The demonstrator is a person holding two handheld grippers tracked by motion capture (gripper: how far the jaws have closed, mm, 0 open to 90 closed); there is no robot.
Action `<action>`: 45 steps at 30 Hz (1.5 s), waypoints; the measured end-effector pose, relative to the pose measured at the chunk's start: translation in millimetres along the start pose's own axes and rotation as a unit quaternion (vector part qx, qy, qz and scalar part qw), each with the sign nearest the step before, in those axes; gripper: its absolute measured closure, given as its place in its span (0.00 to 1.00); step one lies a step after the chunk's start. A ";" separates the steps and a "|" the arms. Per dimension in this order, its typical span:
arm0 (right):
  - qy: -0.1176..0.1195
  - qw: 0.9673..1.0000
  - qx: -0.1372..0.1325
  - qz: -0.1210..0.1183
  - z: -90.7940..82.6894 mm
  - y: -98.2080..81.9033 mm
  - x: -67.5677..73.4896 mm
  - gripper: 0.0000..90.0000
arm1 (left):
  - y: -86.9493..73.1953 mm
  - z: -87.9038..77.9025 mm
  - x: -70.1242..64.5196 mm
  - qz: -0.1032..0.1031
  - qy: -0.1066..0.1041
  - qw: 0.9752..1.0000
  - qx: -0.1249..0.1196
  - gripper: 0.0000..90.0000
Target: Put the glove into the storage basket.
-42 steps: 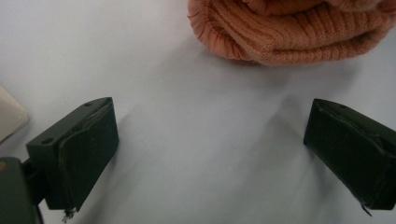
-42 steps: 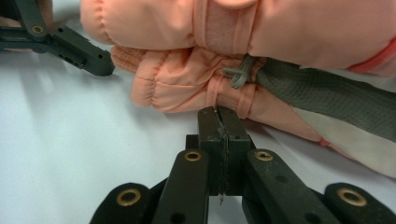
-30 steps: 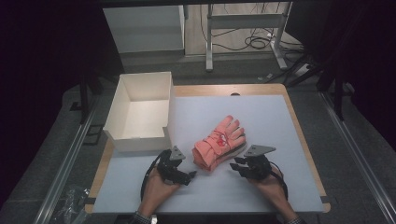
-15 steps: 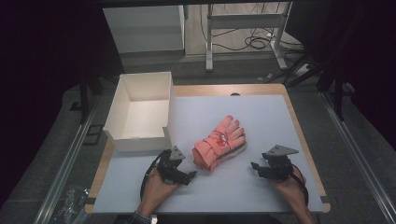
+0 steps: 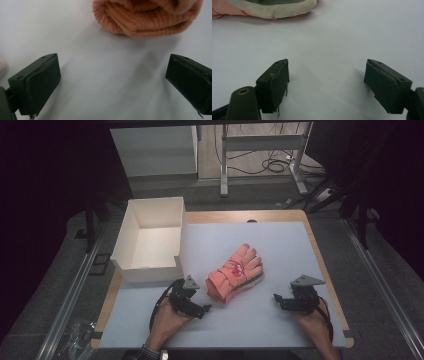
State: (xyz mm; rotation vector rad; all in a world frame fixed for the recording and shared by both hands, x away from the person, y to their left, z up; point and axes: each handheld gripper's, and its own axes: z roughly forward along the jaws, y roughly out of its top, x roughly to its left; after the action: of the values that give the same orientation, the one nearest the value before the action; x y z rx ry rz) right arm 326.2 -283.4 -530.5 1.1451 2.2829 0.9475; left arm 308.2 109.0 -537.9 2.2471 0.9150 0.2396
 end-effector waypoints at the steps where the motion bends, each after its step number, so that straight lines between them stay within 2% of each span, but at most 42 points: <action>1: -0.001 1.000 0.000 0.000 0.1 -0.2 0.0 0.22 | 2.5 -1.6 -1.1 0.002 -0.001 1.000 0.001 0.00; 15: 0.000 1.000 -0.001 0.002 0.0 -0.6 -0.1 0.22 | 54.8 -26.2 -2.9 0.020 -0.034 0.999 0.023 0.00; 23: 0.000 1.000 -0.001 0.002 0.0 -0.6 -0.1 0.22 | 87.9 -27.2 -2.5 0.027 -0.042 0.998 0.031 0.00; 27: 0.000 1.000 -0.001 0.002 0.1 -0.7 -0.2 0.22 | 103.8 -20.2 -6.2 0.038 -0.048 0.998 0.034 0.00; 33: 0.000 1.000 -0.002 0.002 0.0 -0.7 -0.3 0.22 | 116.8 2.6 -8.7 0.045 -0.049 0.996 0.054 0.00; 38: 0.000 1.000 -0.002 0.002 0.0 -0.7 -0.3 0.22 | 115.2 23.9 -12.0 0.044 -0.050 0.995 0.074 0.00; 45: 0.001 1.000 -0.001 0.003 -0.1 -0.8 -0.1 0.22 | 107.5 41.7 -15.8 0.050 -0.027 0.995 0.086 0.00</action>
State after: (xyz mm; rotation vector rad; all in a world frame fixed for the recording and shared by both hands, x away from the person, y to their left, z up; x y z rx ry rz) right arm 325.8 -283.8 -531.0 1.1511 2.2806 0.9524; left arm 372.0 20.8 -496.6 2.4505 0.8224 0.1498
